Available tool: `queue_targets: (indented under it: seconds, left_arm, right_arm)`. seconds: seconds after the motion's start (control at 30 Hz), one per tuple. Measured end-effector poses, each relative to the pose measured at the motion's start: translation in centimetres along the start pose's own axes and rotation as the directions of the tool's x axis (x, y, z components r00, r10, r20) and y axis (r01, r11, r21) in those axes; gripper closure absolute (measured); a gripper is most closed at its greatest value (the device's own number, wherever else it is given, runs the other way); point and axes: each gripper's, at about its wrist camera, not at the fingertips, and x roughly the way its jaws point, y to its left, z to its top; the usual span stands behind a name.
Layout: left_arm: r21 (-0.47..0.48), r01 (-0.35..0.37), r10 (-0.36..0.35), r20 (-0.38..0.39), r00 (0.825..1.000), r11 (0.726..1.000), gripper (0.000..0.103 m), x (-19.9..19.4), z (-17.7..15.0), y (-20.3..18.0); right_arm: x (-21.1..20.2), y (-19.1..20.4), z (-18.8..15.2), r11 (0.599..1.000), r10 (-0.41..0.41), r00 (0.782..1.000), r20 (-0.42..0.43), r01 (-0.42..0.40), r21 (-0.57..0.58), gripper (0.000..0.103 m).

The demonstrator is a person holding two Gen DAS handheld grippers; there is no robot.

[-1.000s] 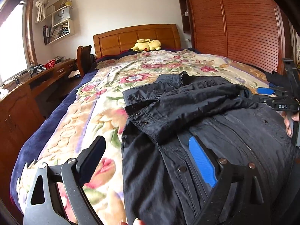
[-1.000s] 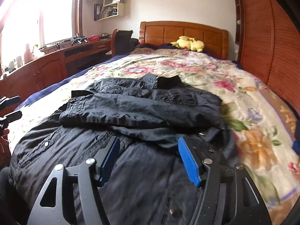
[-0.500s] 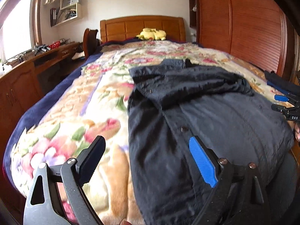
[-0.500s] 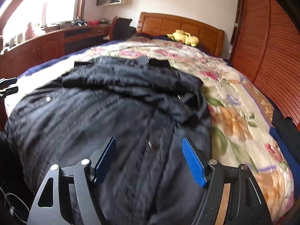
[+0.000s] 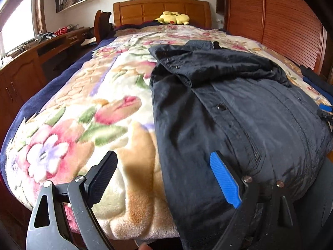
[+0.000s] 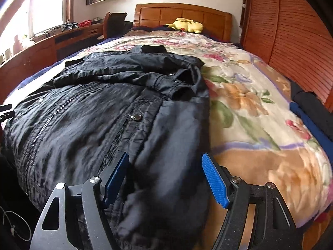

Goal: Fold large clothes
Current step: 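Grasp the jacket hem with the right gripper while the left gripper grasps it too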

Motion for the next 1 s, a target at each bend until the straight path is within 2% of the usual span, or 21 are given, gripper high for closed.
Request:
queue_targets:
  seconds: [0.1,0.3,0.6,0.73,0.87,1.0]
  left_arm:
    - [-0.002,0.019,-0.019,0.004,1.0,1.0,0.012,0.0,-0.4,0.2]
    - [-0.016,0.06,-0.06,0.011,0.998,0.998,0.012,-0.1,-0.8,0.5]
    - [0.009,0.076,-0.076,0.032,0.997,0.997,0.027,-1.2,-1.6,-0.2]
    - [0.014,0.083,-0.083,0.036,0.996,0.996,0.038,-1.5,-1.7,-0.6]
    - [0.019,0.095,-0.095,0.032,0.995,0.995,0.042,-1.9,-2.0,-1.0]
    - [0.023,0.098,-0.099,0.024,0.995,0.995,0.042,-2.1,-2.4,-1.6]
  right_arm:
    - [-0.7,-0.1,-0.7,0.999,-0.044,0.999,-0.005,0.044,-0.007,0.029]
    - [-1.0,-0.4,-1.7,0.999,-0.052,0.998,-0.032,0.052,-0.005,0.029]
    - [-0.8,-1.1,-2.4,1.0,-0.005,0.998,-0.058,0.007,0.029,0.029]
    - [-0.4,-1.2,-2.5,0.999,0.014,0.999,-0.05,-0.012,0.05,0.029]
    - [-0.4,-1.4,-2.7,0.995,0.061,0.997,-0.036,-0.058,0.085,0.042]
    - [-0.6,-0.7,-2.8,0.996,0.069,0.997,-0.027,-0.067,0.063,0.056]
